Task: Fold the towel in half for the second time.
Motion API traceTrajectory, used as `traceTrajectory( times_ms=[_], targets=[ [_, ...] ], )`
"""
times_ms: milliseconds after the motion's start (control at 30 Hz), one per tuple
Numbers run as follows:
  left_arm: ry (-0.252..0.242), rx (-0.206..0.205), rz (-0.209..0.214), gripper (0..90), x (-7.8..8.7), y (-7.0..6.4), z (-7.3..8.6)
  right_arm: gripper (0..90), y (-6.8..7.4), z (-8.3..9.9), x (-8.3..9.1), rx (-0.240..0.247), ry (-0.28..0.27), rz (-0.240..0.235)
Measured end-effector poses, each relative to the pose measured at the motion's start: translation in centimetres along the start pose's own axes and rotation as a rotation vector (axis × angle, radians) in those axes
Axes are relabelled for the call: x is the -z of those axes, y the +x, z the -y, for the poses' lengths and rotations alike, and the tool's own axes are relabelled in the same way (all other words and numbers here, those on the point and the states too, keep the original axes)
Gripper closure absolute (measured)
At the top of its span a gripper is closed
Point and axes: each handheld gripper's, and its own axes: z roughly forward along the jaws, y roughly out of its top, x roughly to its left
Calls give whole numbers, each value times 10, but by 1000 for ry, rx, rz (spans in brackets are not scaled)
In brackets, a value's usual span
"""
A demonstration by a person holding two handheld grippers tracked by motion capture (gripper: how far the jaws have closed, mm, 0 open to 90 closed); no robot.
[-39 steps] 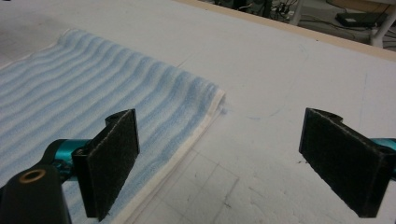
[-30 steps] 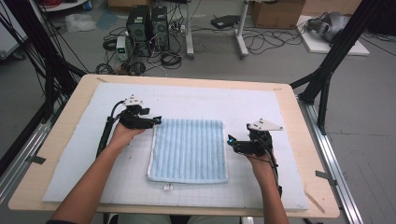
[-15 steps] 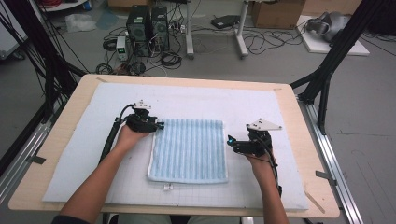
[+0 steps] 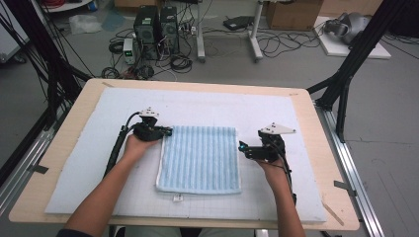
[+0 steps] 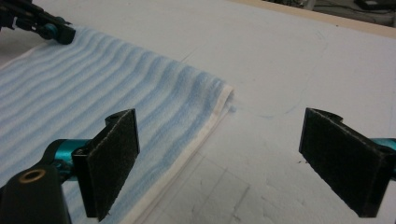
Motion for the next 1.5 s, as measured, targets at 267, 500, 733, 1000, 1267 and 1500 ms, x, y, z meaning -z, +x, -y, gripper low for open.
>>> traceTrajectory(
  times_ms=[267,500,733,1000,1267,1500],
  targets=[
    [-2,10,10,830,1,1,0,114,-15,-16,-37,-36,108,-37],
    [0,8,11,829,1,1,0,204,-13,-26,-74,22,204,-62],
    [1,11,14,829,1,2,0,403,-11,-32,-89,35,228,-66],
    [-2,19,8,836,1,2,0,812,-7,-33,-93,67,279,-110],
    [-132,22,-49,846,12,9,-20,834,-7,-47,-92,108,175,-29],
    [-179,20,-39,847,21,8,-26,834,-8,-55,-86,109,91,-16]
  ],
)
